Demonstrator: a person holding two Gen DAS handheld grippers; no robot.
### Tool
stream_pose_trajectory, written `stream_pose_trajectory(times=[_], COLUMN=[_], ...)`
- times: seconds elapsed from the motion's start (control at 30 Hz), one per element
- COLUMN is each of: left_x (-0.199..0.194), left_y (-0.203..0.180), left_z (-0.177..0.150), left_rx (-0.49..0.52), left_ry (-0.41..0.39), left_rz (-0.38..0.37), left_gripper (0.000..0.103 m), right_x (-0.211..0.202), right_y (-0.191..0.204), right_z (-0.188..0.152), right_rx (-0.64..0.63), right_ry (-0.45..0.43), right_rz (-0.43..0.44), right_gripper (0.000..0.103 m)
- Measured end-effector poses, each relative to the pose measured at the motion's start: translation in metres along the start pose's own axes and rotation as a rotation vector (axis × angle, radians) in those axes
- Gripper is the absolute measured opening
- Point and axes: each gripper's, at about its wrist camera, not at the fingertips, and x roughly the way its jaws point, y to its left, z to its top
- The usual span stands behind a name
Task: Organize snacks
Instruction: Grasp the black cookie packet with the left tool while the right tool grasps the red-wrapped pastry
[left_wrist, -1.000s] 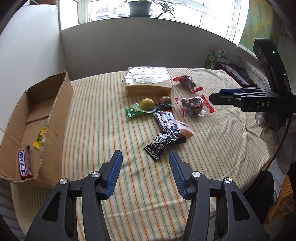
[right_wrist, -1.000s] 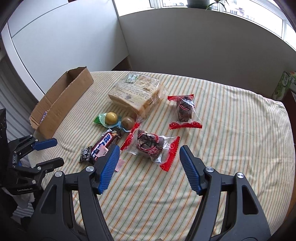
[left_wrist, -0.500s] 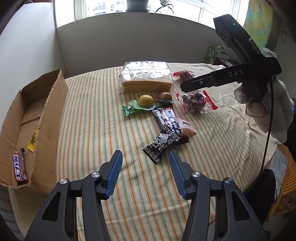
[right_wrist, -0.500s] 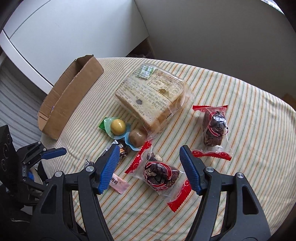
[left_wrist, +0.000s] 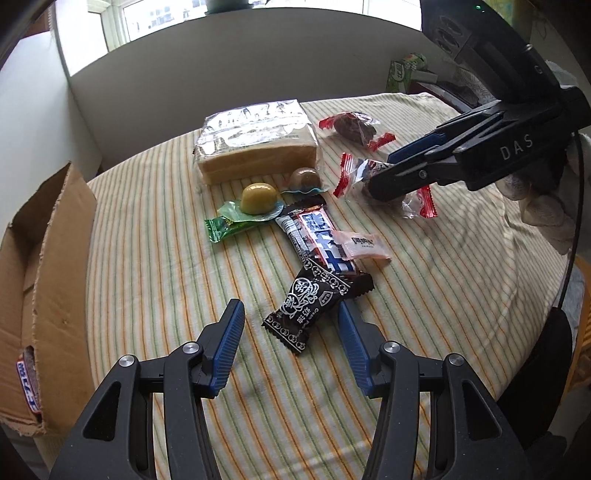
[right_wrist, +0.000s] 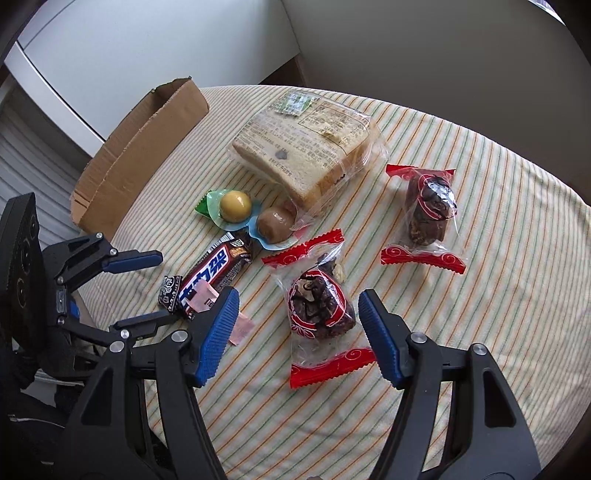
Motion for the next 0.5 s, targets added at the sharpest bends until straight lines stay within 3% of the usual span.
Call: stream_pose_trajectory(times=[0.13,0.37,0.43,0.5], left_x=[0.005,0.011,0.011,0.010], left_y=[0.014,0.016,0.016,0.016], left_z=[0.002,0.005,0.005,0.004], left_rx=[-0.061,-0.096,-0.103,-0.110], left_ry=[0.009,0.010,0.008,0.006], left_rz=[-0.040,-0.055,-0.055,-0.049], left_gripper=[0.050,0.024,0.022,0.022], right_x=[0.002,0.009,0.011,0.013], right_y=[-0.004,-0.001,0.004,0.006], right_z=[-0.002,-0.007,-0.008,-0.008], right_rx=[0.000,-0.014,-0.034,-0.041], right_ry=[0.002,0.015,0.013,0.022], right_rz=[-0.028,-0.077,-0.104,-0.129], right_gripper=[0.070,0.063,0.058,0.045])
